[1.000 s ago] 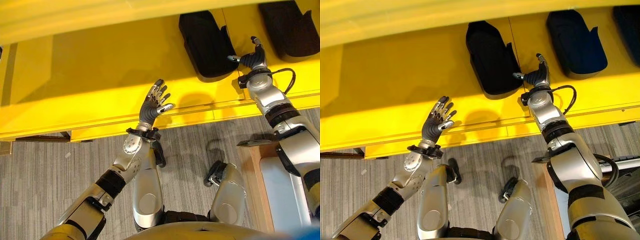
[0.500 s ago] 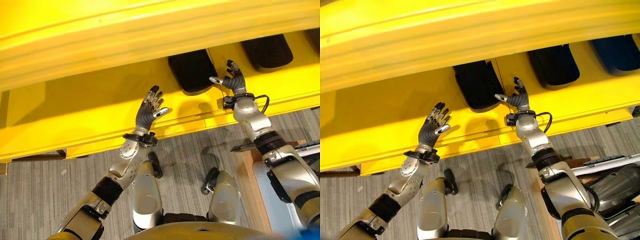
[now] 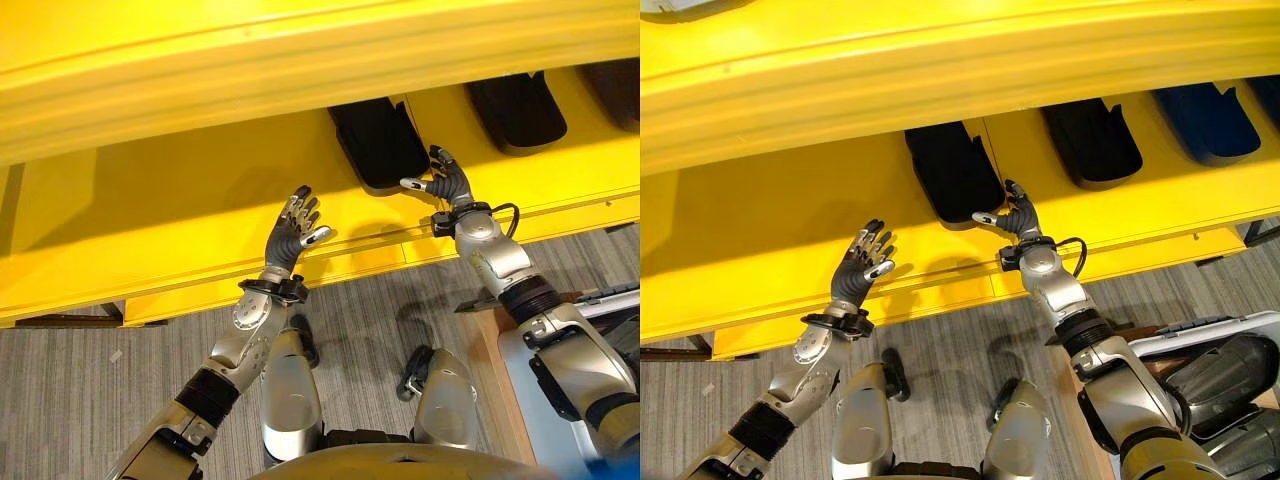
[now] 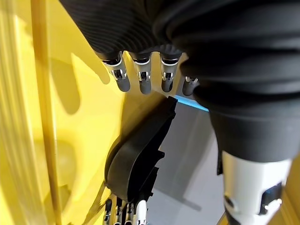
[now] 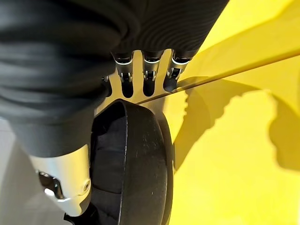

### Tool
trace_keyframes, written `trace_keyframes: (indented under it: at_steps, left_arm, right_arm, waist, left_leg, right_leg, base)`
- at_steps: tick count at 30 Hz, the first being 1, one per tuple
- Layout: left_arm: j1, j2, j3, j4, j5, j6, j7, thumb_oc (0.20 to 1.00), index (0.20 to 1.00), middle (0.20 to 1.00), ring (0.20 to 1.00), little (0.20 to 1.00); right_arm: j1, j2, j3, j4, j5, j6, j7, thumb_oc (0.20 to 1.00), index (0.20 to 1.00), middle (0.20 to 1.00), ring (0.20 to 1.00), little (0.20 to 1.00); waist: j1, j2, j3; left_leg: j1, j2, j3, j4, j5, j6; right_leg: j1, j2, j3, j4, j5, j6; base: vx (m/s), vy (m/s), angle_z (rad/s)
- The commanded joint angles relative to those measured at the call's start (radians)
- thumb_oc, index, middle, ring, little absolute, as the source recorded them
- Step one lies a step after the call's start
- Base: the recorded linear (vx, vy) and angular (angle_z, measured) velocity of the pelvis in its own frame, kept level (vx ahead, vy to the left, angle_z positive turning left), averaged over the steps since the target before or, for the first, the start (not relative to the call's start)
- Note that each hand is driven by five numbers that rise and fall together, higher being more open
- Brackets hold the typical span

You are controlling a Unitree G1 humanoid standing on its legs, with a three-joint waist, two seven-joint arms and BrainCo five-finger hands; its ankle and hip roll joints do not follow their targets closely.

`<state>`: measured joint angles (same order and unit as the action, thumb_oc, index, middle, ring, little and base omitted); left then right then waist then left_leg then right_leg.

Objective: Move parts from the plastic box to the shelf.

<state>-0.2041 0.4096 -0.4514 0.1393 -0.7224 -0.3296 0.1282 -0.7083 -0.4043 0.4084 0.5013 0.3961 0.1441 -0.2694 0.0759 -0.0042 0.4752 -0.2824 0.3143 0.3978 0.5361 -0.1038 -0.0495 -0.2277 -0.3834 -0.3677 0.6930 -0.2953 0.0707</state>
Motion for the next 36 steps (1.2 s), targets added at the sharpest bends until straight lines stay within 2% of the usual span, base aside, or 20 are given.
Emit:
trace_keyframes:
  at_steps: [1,4,7,15,23,28,36]
  left_arm:
    - [0.014,0.011,-0.011,-0.13,0.032,-0.021,-0.023,1.0,1.0,1.0,1.0,1.0]
    - [0.014,0.011,-0.016,-0.129,0.034,-0.026,-0.02,1.0,1.0,1.0,1.0,1.0]
    - [0.013,0.01,-0.018,-0.135,0.03,-0.015,-0.01,1.0,1.0,1.0,1.0,1.0]
    - [0.014,0.007,-0.03,-0.142,0.03,-0.015,0.0,1.0,1.0,1.0,1.0,1.0]
    - [0.037,0.007,-0.028,-0.154,0.033,-0.01,-0.001,1.0,1.0,1.0,1.0,1.0]
    - [0.052,0.006,-0.027,-0.159,0.035,-0.021,-0.002,1.0,1.0,1.0,1.0,1.0]
    - [0.063,-0.002,-0.031,-0.181,0.05,-0.036,0.009,1.0,1.0,1.0,1.0,1.0]
  right_arm:
    - [0.04,0.069,0.038,0.053,0.042,0.036,0.035,1.0,1.0,1.0,1.0,1.0]
    - [0.036,0.082,0.032,0.073,0.07,0.012,-0.035,1.0,1.0,1.0,1.0,1.0]
    - [0.031,0.096,0.008,0.094,0.089,0.017,-0.07,1.0,1.0,1.0,1.0,1.0]
    - [0.009,0.133,0.016,0.131,0.094,0.033,-0.003,1.0,1.0,1.0,1.0,1.0]
    - [0.031,0.151,0.049,0.075,0.113,0.063,0.027,1.0,1.0,1.0,1.0,1.0]
    - [0.065,0.175,0.082,0.013,0.127,0.094,0.029,1.0,1.0,1.0,1.0,1.0]
    - [0.105,0.216,0.137,-0.08,0.071,0.137,0.024,1.0,1.0,1.0,1.0,1.0]
  waist:
    - [0.047,0.03,0.005]
    - [0.05,0.031,0.007]
    - [0.05,0.034,0.006]
    - [0.058,0.042,0.012]
    - [0.061,0.039,0.008]
    - [0.06,0.036,0.008]
    - [0.056,0.032,0.01]
  left_leg:
    - [0.093,0.042,0.011,0.015,-0.036,-0.017]
    - [0.092,0.044,0.01,0.02,-0.039,-0.015]
    - [0.09,0.044,0.008,0.025,-0.042,-0.015]
    - [0.088,0.043,0.003,0.029,-0.039,-0.015]
    - [0.094,0.044,0.006,0.026,-0.037,-0.014]
    - [0.097,0.046,0.008,0.024,-0.033,-0.013]
    - [0.099,0.043,0.012,0.025,-0.035,-0.008]
  right_leg:
    - [-0.031,-0.022,0.016,-0.035,0.128,0.052]
    - [-0.03,-0.025,0.013,-0.027,0.123,0.051]
    - [-0.028,-0.025,0.014,-0.023,0.12,0.05]
    - [-0.032,-0.032,0.013,-0.006,0.116,0.051]
    - [-0.026,-0.034,0.009,-0.003,0.112,0.049]
    - [-0.026,-0.034,0.01,-0.002,0.113,0.051]
    - [-0.029,-0.031,0.018,-0.004,0.116,0.053]
  base:
    - [0.0,0.0,0.0]
    - [0.0,0.0,0.0]
    - [0.0,0.0,0.0]
    - [0.01,0.002,0.01]
    - [0.0,0.0,0.0]
    - [0.0,0.0,0.0]
    - [0.0,0.0,0.0]
